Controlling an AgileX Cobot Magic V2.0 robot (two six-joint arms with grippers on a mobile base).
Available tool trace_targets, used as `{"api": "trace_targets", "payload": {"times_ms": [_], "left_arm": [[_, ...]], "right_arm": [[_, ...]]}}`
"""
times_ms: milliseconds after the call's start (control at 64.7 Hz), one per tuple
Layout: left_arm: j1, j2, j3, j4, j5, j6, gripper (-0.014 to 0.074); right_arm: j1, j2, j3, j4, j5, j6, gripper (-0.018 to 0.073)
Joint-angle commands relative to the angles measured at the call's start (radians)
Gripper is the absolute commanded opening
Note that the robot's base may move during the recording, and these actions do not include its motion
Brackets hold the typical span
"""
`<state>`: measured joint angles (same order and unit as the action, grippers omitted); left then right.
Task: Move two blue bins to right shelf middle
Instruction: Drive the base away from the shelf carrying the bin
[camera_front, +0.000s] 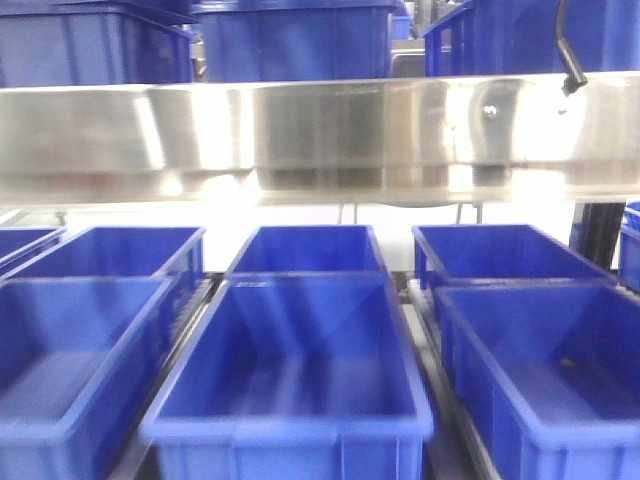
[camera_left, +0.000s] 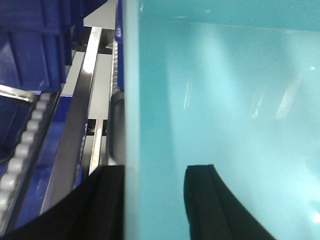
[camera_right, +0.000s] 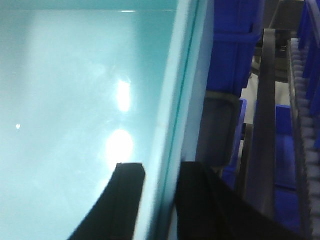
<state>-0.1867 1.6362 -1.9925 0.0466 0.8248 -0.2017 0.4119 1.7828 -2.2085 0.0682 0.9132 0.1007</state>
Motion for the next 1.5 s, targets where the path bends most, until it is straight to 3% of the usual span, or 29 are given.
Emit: {"api": "trace_targets", "payload": {"times_ms": [0, 1483], "left_arm": [[-0.006, -0.022, -0.018, -0.041, -0.066, 0.038, -0.0111], [-0.006, -0.023, -0.018, -0.038, -0.066, 0.038, -0.0111]], "right_arm": [[-0.004, -0.005, -0.017, -0.016, -0.112, 0.009, -0.0154], [-0.004, 0.003, -0.017, -0.014, -0.114, 0.009, -0.0154]]}}
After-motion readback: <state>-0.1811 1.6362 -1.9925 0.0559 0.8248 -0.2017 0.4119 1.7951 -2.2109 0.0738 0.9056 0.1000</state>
